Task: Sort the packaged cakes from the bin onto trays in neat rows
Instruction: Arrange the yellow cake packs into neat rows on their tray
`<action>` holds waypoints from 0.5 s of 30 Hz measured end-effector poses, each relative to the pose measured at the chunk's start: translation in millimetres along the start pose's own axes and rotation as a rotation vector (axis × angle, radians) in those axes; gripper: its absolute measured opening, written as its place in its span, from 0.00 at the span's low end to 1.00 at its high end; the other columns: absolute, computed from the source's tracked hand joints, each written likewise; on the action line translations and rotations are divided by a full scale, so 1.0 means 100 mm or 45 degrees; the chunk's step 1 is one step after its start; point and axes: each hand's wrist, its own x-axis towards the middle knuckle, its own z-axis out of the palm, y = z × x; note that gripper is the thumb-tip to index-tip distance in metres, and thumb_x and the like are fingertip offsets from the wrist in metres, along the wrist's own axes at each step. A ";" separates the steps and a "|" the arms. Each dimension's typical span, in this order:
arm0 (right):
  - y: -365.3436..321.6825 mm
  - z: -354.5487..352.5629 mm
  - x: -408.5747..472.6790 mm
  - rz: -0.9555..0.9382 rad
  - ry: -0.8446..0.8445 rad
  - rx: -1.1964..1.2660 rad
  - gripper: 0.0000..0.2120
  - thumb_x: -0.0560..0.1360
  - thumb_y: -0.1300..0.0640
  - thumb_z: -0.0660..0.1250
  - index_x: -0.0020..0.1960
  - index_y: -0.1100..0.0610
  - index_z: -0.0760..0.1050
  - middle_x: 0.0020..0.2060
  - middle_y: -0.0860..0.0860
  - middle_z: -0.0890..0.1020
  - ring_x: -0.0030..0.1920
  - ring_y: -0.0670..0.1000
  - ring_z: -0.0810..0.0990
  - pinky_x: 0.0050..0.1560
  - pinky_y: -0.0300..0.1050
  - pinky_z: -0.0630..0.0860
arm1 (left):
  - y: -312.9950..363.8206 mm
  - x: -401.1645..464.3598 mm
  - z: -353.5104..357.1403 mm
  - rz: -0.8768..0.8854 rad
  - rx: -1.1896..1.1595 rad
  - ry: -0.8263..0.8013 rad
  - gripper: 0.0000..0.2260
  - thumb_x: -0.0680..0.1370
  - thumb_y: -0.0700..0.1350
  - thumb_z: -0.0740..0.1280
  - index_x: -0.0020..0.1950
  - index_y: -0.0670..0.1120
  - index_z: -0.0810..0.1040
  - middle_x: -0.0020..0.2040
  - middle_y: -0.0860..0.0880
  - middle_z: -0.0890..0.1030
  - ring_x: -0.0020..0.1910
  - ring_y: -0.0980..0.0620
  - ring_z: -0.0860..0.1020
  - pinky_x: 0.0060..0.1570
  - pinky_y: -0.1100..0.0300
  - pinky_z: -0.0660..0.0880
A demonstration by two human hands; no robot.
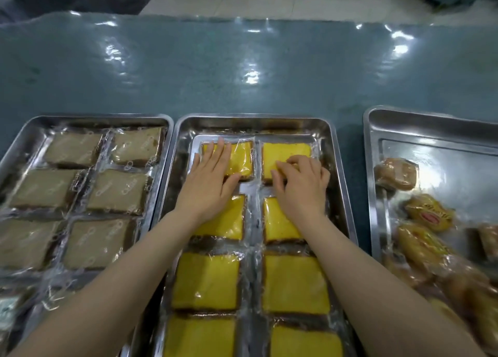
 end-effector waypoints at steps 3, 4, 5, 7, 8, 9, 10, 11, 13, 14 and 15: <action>-0.05 -0.12 -0.06 -0.129 0.127 0.036 0.09 0.76 0.51 0.66 0.49 0.55 0.81 0.52 0.53 0.77 0.56 0.57 0.73 0.55 0.50 0.63 | 0.12 -0.24 -0.10 0.020 -0.085 -0.023 0.31 0.78 0.63 0.41 0.77 0.48 0.46 0.77 0.51 0.46 0.73 0.58 0.39 0.70 0.60 0.37; -0.08 -0.17 -0.09 -0.181 0.182 0.065 0.07 0.75 0.53 0.68 0.46 0.56 0.81 0.49 0.54 0.78 0.52 0.58 0.75 0.53 0.51 0.65 | 0.16 -0.33 -0.14 0.016 -0.122 -0.031 0.31 0.78 0.63 0.42 0.77 0.48 0.48 0.77 0.51 0.47 0.73 0.58 0.40 0.71 0.60 0.39; -0.11 -0.23 -0.12 -0.230 0.236 0.108 0.06 0.74 0.54 0.70 0.45 0.57 0.81 0.47 0.55 0.79 0.50 0.58 0.76 0.50 0.53 0.68 | 0.22 -0.41 -0.18 0.006 -0.153 -0.030 0.32 0.77 0.63 0.43 0.77 0.48 0.49 0.77 0.51 0.48 0.74 0.58 0.41 0.71 0.59 0.40; -0.16 -0.35 -0.18 -0.269 0.306 0.209 0.05 0.74 0.55 0.69 0.44 0.57 0.80 0.44 0.54 0.79 0.47 0.56 0.76 0.48 0.53 0.71 | 0.32 -0.58 -0.28 -0.009 -0.177 -0.035 0.32 0.76 0.62 0.44 0.77 0.47 0.49 0.77 0.50 0.50 0.75 0.55 0.43 0.73 0.56 0.43; -0.17 -0.42 -0.23 -0.230 0.302 0.273 0.06 0.75 0.55 0.68 0.45 0.56 0.80 0.45 0.53 0.79 0.47 0.54 0.75 0.48 0.51 0.72 | 0.37 -0.65 -0.34 -0.002 -0.166 -0.045 0.32 0.76 0.62 0.45 0.77 0.47 0.49 0.77 0.49 0.50 0.76 0.54 0.44 0.74 0.54 0.45; -0.16 -0.47 -0.30 -0.159 0.260 0.345 0.07 0.77 0.54 0.66 0.47 0.56 0.79 0.45 0.50 0.78 0.48 0.51 0.73 0.50 0.49 0.71 | 0.41 -0.71 -0.40 0.011 -0.144 -0.054 0.31 0.77 0.61 0.46 0.77 0.47 0.49 0.77 0.49 0.50 0.76 0.53 0.44 0.74 0.53 0.46; -0.13 -0.52 -0.39 -0.076 0.192 0.410 0.08 0.78 0.53 0.63 0.49 0.55 0.79 0.46 0.47 0.77 0.49 0.48 0.71 0.51 0.47 0.71 | 0.45 -0.77 -0.47 0.027 -0.120 -0.057 0.29 0.79 0.59 0.48 0.77 0.47 0.49 0.77 0.49 0.50 0.76 0.52 0.45 0.74 0.53 0.46; -0.09 -0.55 -0.49 -0.002 0.117 0.452 0.08 0.79 0.52 0.62 0.52 0.54 0.78 0.47 0.45 0.76 0.51 0.47 0.71 0.53 0.44 0.70 | 0.48 -0.83 -0.55 0.042 -0.107 -0.051 0.28 0.80 0.57 0.51 0.77 0.47 0.49 0.77 0.48 0.50 0.76 0.51 0.45 0.74 0.53 0.46; 0.04 -0.61 -0.74 0.068 -0.032 0.451 0.10 0.80 0.52 0.61 0.56 0.52 0.78 0.52 0.45 0.76 0.57 0.49 0.72 0.54 0.40 0.66 | 0.56 -0.95 -0.69 0.071 -0.116 -0.009 0.27 0.81 0.53 0.55 0.77 0.47 0.51 0.77 0.49 0.52 0.76 0.51 0.47 0.74 0.52 0.47; 0.09 -0.64 -0.87 0.069 -0.094 0.425 0.10 0.79 0.52 0.61 0.57 0.52 0.77 0.54 0.46 0.77 0.59 0.49 0.72 0.54 0.39 0.65 | 0.60 -1.02 -0.75 0.089 -0.129 0.018 0.27 0.80 0.52 0.57 0.77 0.47 0.52 0.77 0.49 0.53 0.76 0.51 0.48 0.74 0.51 0.49; 0.14 -0.69 -0.99 0.065 -0.136 0.407 0.10 0.79 0.52 0.61 0.57 0.51 0.77 0.55 0.46 0.77 0.60 0.49 0.72 0.53 0.39 0.65 | 0.65 -1.10 -0.79 0.111 -0.146 0.044 0.27 0.80 0.51 0.58 0.77 0.47 0.53 0.77 0.49 0.55 0.76 0.50 0.49 0.73 0.51 0.51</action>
